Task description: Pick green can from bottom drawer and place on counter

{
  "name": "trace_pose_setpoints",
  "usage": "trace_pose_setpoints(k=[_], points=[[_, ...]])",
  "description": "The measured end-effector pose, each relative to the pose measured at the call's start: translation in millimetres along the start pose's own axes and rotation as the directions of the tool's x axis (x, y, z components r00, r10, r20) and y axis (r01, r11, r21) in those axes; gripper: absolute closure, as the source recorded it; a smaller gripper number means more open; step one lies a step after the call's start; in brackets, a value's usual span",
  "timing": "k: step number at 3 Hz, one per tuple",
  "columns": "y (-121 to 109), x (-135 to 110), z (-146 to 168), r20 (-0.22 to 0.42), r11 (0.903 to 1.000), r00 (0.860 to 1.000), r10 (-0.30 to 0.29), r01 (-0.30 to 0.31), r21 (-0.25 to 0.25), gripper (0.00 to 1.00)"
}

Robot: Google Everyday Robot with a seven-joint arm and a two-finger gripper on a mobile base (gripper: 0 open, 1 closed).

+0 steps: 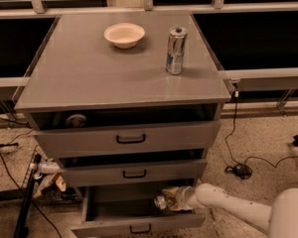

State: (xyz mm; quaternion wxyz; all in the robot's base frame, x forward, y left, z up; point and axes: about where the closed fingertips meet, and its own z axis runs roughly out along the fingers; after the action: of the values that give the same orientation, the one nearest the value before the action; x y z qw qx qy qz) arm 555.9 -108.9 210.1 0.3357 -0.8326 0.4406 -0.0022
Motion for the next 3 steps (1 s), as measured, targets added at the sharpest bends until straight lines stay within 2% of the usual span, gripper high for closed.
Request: trace_pose_setpoints(k=[1, 2, 3], points=[[-3.4, -17.4, -46.8, -0.027, 0.9992, 0.999, -0.038, 0.038, 0.007, 1.0], [-9.9, -44.0, -101.0, -0.063, 0.9956, 0.994, -0.094, 0.093, -0.013, 1.0], [-12.1, -47.5, -104.5, -0.064, 0.9948, 0.993, -0.101, 0.1, -0.019, 1.0]])
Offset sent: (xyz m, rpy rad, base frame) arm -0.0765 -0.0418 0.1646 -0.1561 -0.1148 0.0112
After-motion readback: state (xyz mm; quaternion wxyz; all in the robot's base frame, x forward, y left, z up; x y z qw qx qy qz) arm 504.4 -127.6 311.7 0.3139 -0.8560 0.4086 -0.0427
